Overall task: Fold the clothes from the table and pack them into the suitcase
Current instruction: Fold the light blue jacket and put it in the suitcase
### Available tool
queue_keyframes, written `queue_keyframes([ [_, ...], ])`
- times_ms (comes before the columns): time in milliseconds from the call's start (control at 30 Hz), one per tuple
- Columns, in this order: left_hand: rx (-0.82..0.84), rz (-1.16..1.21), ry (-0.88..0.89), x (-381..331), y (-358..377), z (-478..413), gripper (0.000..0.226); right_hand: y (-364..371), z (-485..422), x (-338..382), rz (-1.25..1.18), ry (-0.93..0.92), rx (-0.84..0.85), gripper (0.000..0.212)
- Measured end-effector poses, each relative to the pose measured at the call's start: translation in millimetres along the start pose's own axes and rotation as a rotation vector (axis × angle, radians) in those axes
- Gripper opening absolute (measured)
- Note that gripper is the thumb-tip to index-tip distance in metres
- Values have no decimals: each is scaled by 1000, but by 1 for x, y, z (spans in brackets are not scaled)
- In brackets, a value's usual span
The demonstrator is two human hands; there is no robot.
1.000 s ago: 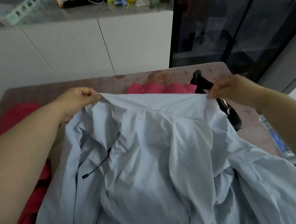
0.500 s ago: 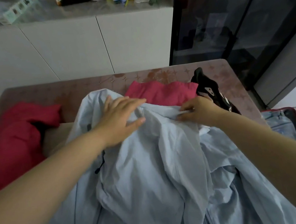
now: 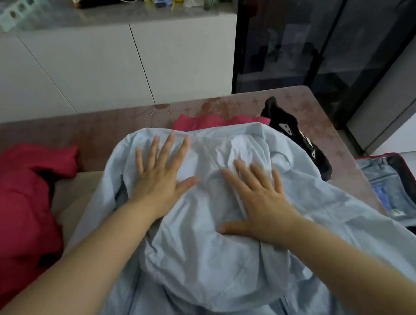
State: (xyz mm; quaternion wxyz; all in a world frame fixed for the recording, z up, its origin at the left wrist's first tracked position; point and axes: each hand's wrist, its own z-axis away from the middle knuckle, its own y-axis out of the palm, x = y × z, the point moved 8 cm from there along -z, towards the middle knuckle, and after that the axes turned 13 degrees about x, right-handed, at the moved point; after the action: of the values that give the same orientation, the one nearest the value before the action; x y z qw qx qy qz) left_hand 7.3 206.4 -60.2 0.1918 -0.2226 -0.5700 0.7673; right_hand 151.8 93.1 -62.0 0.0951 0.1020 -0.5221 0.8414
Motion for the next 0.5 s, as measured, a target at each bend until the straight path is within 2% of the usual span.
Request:
queue_keyframes([
  [67, -60, 166, 127, -30, -12, 27, 75, 1, 14, -14, -177, 23, -98, 117],
  [167, 27, 140, 220, -68, -4, 73, 79, -3, 51, -9, -364, -36, -298, 108],
  [233, 40, -24, 214, -81, 19, 103, 82, 13, 74, 7, -300, -59, -260, 99],
  [367, 220, -136, 81, -71, 73, 126, 76, 61, 106, 12, -157, -15, -92, 105],
  [500, 174, -96, 23, -66, 72, 136, 76, 79, 146, -3, -247, 29, -135, 91],
])
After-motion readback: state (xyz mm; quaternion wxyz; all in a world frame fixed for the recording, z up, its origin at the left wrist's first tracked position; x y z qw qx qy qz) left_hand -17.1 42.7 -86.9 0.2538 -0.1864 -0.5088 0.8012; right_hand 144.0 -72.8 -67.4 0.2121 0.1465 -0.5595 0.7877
